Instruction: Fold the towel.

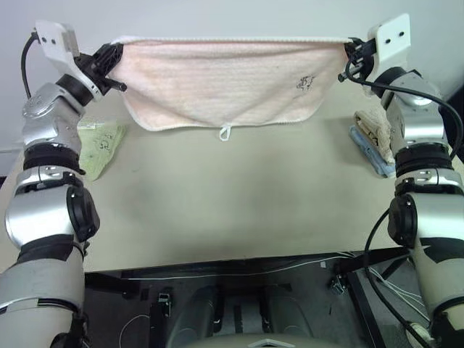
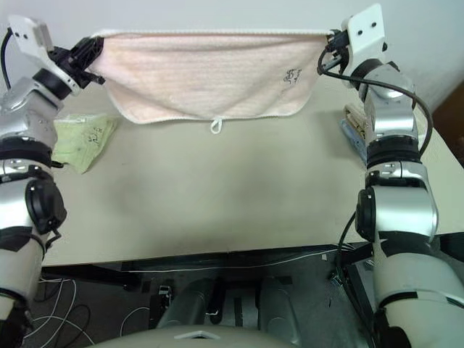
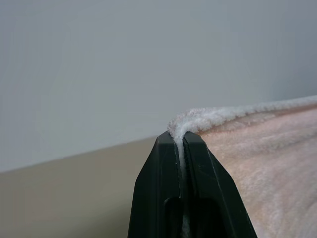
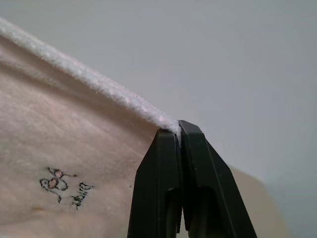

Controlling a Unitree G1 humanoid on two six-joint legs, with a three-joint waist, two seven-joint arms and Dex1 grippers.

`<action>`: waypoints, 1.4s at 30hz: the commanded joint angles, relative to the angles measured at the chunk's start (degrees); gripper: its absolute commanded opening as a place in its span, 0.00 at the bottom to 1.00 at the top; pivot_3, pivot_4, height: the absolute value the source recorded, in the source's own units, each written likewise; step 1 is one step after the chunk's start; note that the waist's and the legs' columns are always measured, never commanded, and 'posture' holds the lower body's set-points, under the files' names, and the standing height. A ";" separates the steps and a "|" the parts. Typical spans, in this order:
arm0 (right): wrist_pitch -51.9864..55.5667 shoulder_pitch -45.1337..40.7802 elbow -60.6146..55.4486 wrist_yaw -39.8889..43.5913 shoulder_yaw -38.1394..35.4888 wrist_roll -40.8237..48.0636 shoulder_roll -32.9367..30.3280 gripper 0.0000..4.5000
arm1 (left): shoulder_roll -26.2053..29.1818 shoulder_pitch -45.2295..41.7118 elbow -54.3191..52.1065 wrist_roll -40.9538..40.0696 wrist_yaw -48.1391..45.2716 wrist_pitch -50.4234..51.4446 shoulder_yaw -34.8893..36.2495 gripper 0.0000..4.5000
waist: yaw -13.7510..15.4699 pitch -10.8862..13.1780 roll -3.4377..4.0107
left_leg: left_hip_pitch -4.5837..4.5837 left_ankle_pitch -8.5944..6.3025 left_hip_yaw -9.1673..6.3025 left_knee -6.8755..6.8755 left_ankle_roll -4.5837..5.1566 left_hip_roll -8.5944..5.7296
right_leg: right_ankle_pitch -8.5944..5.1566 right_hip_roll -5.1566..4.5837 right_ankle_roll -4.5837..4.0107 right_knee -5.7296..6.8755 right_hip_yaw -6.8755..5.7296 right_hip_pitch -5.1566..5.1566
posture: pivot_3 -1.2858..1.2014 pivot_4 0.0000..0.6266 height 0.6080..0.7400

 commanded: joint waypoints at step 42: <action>37.90 85.15 -74.86 50.05 -25.01 30.39 -28.66 0.00 | 8.47 78.41 -71.17 -18.00 -34.75 20.59 8.42 0.00 | 0.27 -0.01 0.07 | 0.16 -0.36 0.11 0.14 0.21 0.32 | -0.25 -0.17 -0.40 -0.28 0.07 0.44 | 0.52 0.24 1.00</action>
